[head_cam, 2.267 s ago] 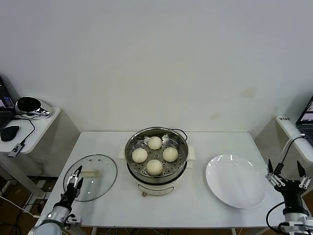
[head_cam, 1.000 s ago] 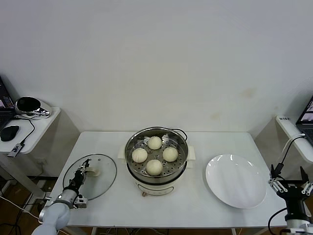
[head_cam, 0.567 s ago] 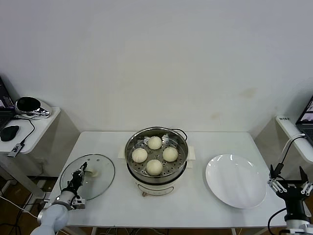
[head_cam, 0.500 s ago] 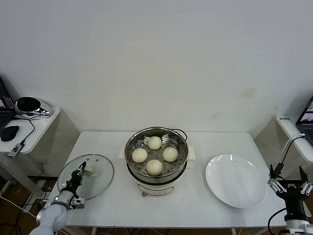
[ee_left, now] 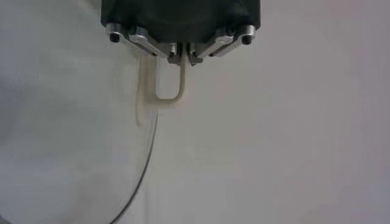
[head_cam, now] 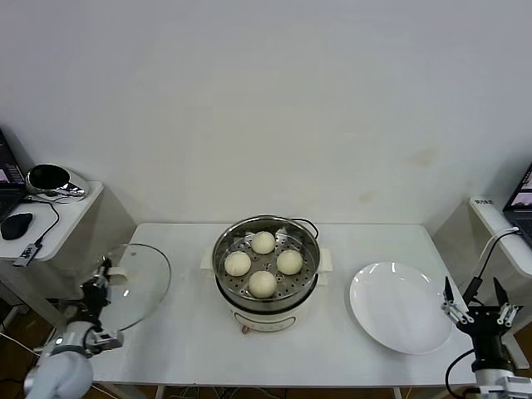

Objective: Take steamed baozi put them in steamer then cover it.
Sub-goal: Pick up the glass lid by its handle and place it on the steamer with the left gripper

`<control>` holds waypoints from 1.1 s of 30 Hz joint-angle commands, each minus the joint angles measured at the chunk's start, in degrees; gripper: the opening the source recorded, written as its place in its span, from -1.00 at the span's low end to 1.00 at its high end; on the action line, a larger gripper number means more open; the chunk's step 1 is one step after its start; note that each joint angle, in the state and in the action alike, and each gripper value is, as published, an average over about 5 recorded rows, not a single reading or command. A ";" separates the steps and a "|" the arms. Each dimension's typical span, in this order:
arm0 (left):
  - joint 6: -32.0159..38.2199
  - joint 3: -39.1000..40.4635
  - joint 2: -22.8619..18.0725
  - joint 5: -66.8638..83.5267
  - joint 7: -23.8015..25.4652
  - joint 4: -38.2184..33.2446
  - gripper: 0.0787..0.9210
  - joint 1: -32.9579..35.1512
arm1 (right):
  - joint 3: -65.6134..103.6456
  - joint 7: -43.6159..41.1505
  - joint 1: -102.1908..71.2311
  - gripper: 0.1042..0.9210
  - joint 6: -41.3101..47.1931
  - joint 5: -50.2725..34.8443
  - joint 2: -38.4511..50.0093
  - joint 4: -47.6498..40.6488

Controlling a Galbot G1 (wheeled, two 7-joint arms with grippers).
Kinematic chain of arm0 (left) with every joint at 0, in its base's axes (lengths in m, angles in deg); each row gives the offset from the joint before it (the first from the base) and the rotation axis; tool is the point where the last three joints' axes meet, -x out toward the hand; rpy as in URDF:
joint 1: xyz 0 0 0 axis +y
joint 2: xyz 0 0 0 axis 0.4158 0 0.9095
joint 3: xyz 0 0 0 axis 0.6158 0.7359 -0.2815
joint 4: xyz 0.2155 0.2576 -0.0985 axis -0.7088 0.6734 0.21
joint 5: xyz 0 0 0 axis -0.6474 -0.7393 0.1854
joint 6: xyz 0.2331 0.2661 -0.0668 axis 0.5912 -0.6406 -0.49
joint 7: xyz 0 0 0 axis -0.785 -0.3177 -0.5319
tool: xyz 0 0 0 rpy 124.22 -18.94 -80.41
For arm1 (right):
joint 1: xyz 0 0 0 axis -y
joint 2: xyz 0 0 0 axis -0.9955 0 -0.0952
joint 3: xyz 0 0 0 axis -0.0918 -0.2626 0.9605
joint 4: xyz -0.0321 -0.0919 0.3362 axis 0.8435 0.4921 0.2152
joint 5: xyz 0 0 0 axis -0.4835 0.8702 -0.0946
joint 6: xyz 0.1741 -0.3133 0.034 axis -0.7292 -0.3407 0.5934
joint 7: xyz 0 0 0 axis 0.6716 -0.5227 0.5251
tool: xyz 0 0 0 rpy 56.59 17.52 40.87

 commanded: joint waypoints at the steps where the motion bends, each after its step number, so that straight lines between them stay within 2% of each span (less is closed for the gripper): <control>1: -16.70 -3.81 5.15 13.88 6.24 -26.83 -0.84 6.44 | -3.53 0.00 -0.07 0.76 -0.01 1.48 -0.38 0.63; 5: -19.63 4.77 6.77 13.93 6.78 -26.11 -0.84 1.38 | -5.02 0.14 -0.01 0.76 -0.09 2.47 -1.14 0.81; 9: -22.08 17.14 6.88 12.70 5.49 -21.41 -0.84 -7.87 | -5.95 0.46 0.25 0.76 -0.32 3.68 -2.12 0.54; 12: -25.24 26.73 5.00 8.58 5.19 -17.19 -0.84 -15.73 | -6.13 0.96 0.35 0.76 -0.49 4.87 -2.98 0.55; 16: -27.29 35.48 -0.34 -0.54 7.77 -13.27 -0.84 -24.71 | -6.05 1.78 0.32 0.76 -0.70 6.72 -3.83 0.50; 21: -27.76 40.12 -7.16 -11.42 12.13 -9.64 -0.84 -30.08 | -6.37 2.37 0.74 0.76 -1.34 8.39 -4.45 -0.53; 28: -30.09 45.11 -13.52 -19.46 18.92 -5.90 -0.84 -34.34 | -6.99 2.62 1.18 0.76 -2.13 9.81 -5.00 -2.00; 33: -30.37 46.69 -17.95 -22.49 20.97 -2.75 -0.84 -35.34 | -7.51 2.70 1.28 0.76 -2.28 10.34 -5.34 -2.17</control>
